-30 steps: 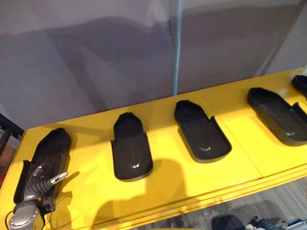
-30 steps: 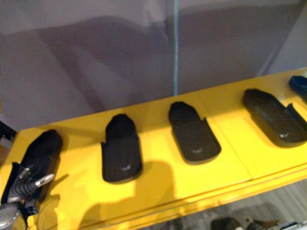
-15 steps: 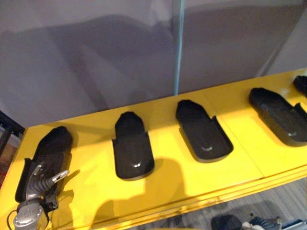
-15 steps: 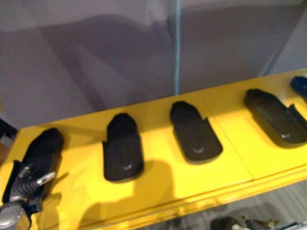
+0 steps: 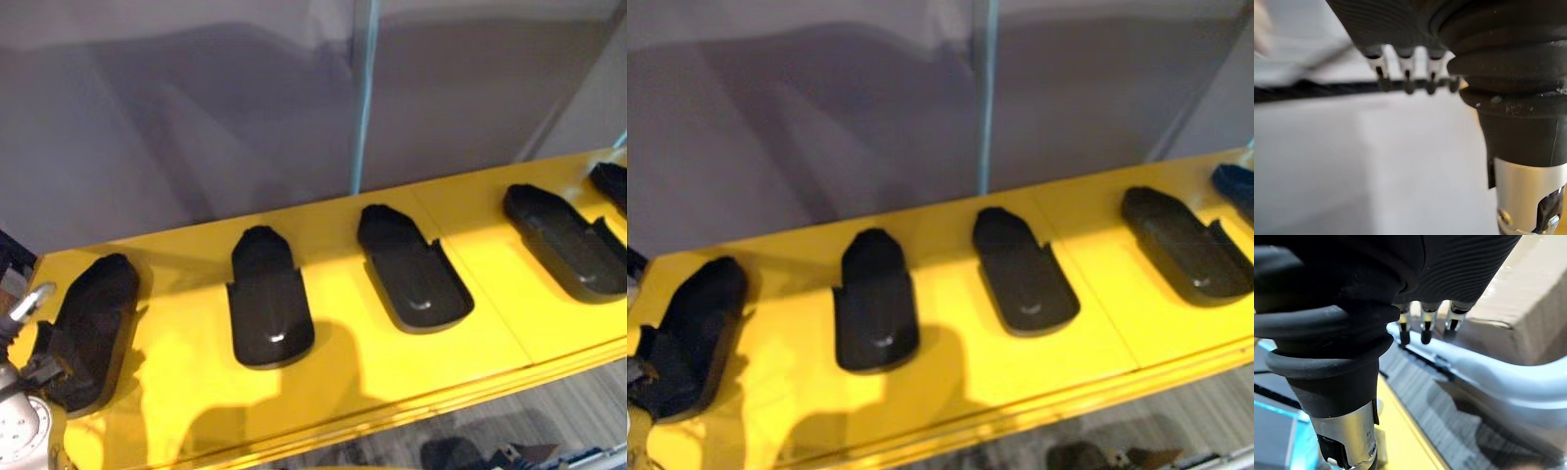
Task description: Walk over and take plastic housings, then place them on the shelf
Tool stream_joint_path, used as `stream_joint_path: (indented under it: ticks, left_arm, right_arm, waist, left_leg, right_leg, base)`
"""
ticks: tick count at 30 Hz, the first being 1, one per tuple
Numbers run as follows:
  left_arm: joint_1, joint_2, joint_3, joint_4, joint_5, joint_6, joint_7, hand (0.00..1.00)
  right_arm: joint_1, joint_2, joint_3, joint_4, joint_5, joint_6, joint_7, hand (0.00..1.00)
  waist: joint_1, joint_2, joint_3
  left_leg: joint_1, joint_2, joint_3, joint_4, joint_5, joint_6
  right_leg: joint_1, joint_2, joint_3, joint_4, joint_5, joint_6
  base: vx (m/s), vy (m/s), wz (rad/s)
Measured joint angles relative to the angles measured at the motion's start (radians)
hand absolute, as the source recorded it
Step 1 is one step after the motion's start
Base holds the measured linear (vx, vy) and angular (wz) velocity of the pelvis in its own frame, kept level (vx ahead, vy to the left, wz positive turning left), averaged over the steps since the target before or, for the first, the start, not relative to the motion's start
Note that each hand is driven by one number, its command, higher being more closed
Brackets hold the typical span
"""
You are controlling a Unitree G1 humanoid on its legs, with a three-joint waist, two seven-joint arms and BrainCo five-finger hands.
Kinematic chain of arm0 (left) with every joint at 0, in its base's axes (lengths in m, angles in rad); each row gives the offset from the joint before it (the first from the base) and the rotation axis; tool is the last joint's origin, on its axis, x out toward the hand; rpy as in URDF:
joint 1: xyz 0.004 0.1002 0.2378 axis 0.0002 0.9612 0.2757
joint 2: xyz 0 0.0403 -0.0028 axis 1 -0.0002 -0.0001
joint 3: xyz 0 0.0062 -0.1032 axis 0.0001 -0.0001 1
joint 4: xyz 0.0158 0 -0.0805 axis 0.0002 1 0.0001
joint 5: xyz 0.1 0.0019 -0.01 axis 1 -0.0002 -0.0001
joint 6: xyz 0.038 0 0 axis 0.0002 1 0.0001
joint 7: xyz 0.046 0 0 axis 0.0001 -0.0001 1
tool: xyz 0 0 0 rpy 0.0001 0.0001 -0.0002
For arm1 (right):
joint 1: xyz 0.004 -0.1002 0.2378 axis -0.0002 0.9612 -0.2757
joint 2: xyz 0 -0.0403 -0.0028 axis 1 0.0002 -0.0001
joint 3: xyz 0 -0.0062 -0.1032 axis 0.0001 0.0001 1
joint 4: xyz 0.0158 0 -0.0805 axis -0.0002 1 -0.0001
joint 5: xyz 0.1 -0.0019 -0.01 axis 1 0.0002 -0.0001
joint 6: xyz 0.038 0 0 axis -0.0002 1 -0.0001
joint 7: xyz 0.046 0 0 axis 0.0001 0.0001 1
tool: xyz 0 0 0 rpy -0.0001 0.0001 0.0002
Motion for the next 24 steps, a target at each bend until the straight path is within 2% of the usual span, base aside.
stream_joint_path:
  ticks: [2, 4, 5, 7, 8, 14, 17, 18, 19, 20, 22, 24]
  left_arm:
    - [0.000, -0.003, 0.002, -0.045, -0.043, -0.090, 0.026, 0.00]
    - [-0.001, -0.003, 0.008, -0.069, -0.053, -0.124, 0.034, 0.00]
    - [-0.002, -0.003, 0.019, -0.104, -0.077, -0.156, 0.056, 0.00]
    - [-0.004, -0.003, 0.040, -0.113, -0.076, -0.156, 0.076, 0.00]
    - [-0.010, -0.003, 0.066, -0.112, -0.053, -0.156, 0.142, 0.00]
    - [-0.019, -0.003, 0.200, -0.064, -0.017, -0.150, 0.296, 0.00]
    - [-0.013, 0.010, 0.265, 0.002, 0.070, -0.134, 0.423, 0.00]
    - [-0.003, 0.013, 0.319, 0.033, 0.091, -0.119, 0.505, 0.00]
    - [0.002, 0.019, 0.384, 0.086, 0.090, -0.104, 0.566, 0.00]
    - [0.002, 0.026, 0.416, 0.125, 0.087, -0.103, 0.599, 0.00]
    - [0.005, 0.052, 0.544, 0.326, 0.011, -0.125, 0.705, 0.00]
    - [0.004, 0.054, 0.607, 0.461, -0.069, -0.132, 0.742, 0.00]
  right_arm:
    - [-0.002, 0.003, 0.000, 0.001, 0.000, 0.000, 0.000, 0.00]
    - [-0.005, 0.007, 0.000, 0.002, 0.000, -0.001, 0.000, 0.00]
    - [-0.007, 0.016, 0.000, 0.002, 0.000, -0.006, 0.000, 0.00]
    - [-0.008, 0.021, 0.000, 0.002, 0.000, -0.007, 0.000, 0.00]
    - [-0.007, 0.027, 0.001, 0.002, 0.000, -0.007, 0.000, 0.00]
    - [-0.004, 0.040, 0.008, 0.009, 0.000, -0.007, -0.001, 0.00]
    - [0.002, 0.040, 0.009, 0.009, 0.001, -0.007, -0.001, 0.00]
    - [0.001, 0.039, 0.010, 0.009, 0.001, -0.007, -0.002, 0.00]
    - [0.002, 0.039, 0.010, 0.009, 0.001, -0.007, -0.002, 0.00]
    - [0.003, 0.039, 0.010, 0.009, 0.002, -0.007, -0.002, 0.00]
    - [0.001, 0.030, 0.012, 0.030, 0.003, -0.005, -0.002, 0.00]
    - [-0.008, 0.025, 0.030, 0.052, 0.012, 0.001, -0.003, 0.00]
  waist:
    - [-0.005, 0.008, -0.004]
    - [-0.005, 0.008, -0.005]
    - [-0.006, 0.008, -0.005]
    - [-0.005, 0.007, -0.005]
    - [-0.005, 0.007, -0.004]
    - [0.009, 0.002, -0.007]
    - [0.014, -0.005, -0.005]
    - [0.020, -0.008, -0.007]
    - [0.030, -0.009, -0.007]
    - [0.035, -0.008, -0.007]
    - [0.047, -0.008, -0.014]
    - [0.062, -0.009, -0.022]
  left_leg:
    - [0.001, 0.000, -0.001, 0.000, 0.000, 0.000]
    - [0.001, 0.000, -0.001, 0.000, 0.000, 0.000]
    - [0.001, 0.000, -0.002, 0.000, 0.000, 0.000]
    - [0.001, 0.000, -0.002, 0.001, 0.000, 0.000]
    - [0.001, 0.000, -0.003, 0.001, 0.000, 0.000]
    - [0.000, -0.001, -0.011, 0.001, 0.000, 0.000]
    - [-0.002, -0.004, -0.035, 0.000, 0.001, 0.001]
    - [-0.002, -0.005, -0.037, -0.001, 0.001, 0.001]
    - [-0.004, -0.007, -0.043, -0.001, 0.001, 0.002]
    - [-0.006, -0.009, -0.050, -0.001, 0.002, 0.002]
    - [-0.006, -0.013, -0.066, -0.001, 0.002, 0.003]
    - [-0.006, -0.018, -0.064, -0.002, 0.002, 0.003]
  right_leg:
    - [0.002, 0.000, 0.000, 0.000, 0.000, 0.000]
    - [0.002, 0.000, 0.000, 0.000, 0.000, 0.000]
    - [0.003, 0.000, 0.000, 0.000, 0.000, 0.000]
    - [0.003, 0.000, 0.000, 0.000, 0.000, 0.000]
    - [0.004, 0.000, -0.001, 0.000, 0.000, 0.001]
    - [0.008, -0.001, -0.007, 0.000, 0.000, 0.001]
    - [0.024, -0.003, -0.035, -0.001, 0.000, 0.001]
    - [0.025, -0.004, -0.039, -0.001, 0.000, 0.000]
    - [0.027, -0.006, -0.048, -0.001, 0.000, 0.000]
    - [0.029, -0.007, -0.053, -0.002, 0.000, 0.000]
    - [0.041, -0.009, -0.063, -0.005, 0.000, 0.000]
    - [0.041, -0.009, -0.064, -0.011, 0.000, 0.000]
  base:
    - [0.00, 0.000, 0.00]
    - [0.00, 0.000, 0.00]
    - [0.00, 0.000, 0.00]
    - [0.00, 0.000, 0.00]
    - [0.00, 0.000, 0.00]
    - [0.00, -0.001, 0.03]
    - [0.00, -0.011, 0.23]
    - [0.00, 0.001, 0.13]
    - [0.01, 0.004, 0.12]
    - [0.02, -0.001, 0.25]
    - [0.02, 0.000, 0.22]
    - [0.00, 0.000, 0.00]
